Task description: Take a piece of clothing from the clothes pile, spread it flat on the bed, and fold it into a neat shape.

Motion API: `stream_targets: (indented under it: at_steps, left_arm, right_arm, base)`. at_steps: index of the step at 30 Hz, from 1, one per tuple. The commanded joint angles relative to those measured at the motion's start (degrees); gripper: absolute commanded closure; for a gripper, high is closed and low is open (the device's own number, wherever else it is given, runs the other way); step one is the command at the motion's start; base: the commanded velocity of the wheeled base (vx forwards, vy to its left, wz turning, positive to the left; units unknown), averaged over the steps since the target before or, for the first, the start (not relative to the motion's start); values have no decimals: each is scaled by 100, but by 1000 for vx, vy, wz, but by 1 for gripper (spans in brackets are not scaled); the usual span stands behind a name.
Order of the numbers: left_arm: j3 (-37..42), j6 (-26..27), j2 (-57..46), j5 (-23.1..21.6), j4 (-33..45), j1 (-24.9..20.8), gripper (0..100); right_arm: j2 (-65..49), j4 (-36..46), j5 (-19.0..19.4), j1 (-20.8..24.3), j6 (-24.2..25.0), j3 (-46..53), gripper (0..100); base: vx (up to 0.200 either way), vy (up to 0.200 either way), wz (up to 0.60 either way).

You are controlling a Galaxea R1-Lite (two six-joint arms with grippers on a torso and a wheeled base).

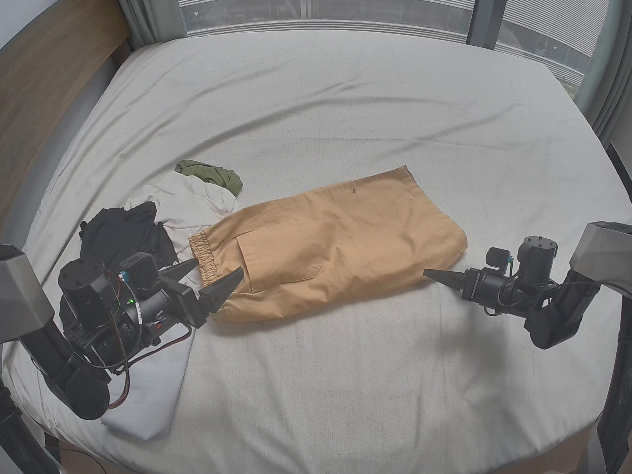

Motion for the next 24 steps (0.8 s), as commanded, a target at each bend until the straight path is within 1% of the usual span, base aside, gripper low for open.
stream_targets:
  at_steps: [1,3,8,12,14,16,19,22,24]
  left_arm:
    - [48,482,177,80,-12,139,0]
    - [39,517,150,80,-12,148,0]
    - [48,544,141,80,-12,201,0]
    - [39,544,106,80,-12,209,0]
    - [39,535,97,80,-12,227,0]
    - [48,535,80,80,-12,236,0]
    - [39,535,71,71,-12,236,0]
    - [39,535,71,80,-12,245,0]
    - [30,526,71,80,-12,253,0]
  right_arm:
    - [160,22,-37,38,1,-86,0]
    - [187,22,-46,74,1,-103,0]
    - [477,57,-55,153,9,-569,0]
    - [477,435,-55,311,18,-850,0]
    - [477,664,-169,408,18,-1044,0]
    - [503,795,-441,504,9,-1307,0]
    - [617,927,-547,566,9,-1545,0]
    - [688,1288,-626,663,9,-1966,0]
    - [767,1437,-819,698,9,-2230,0]
  base:
    - [0,0,0]
    - [0,0,0]
    - [0,0,0]
    - [0,0,0]
    - [0,0,0]
    - [0,0,0]
    - [0,0,0]
    - [0,0,0]
    - [0,0,0]
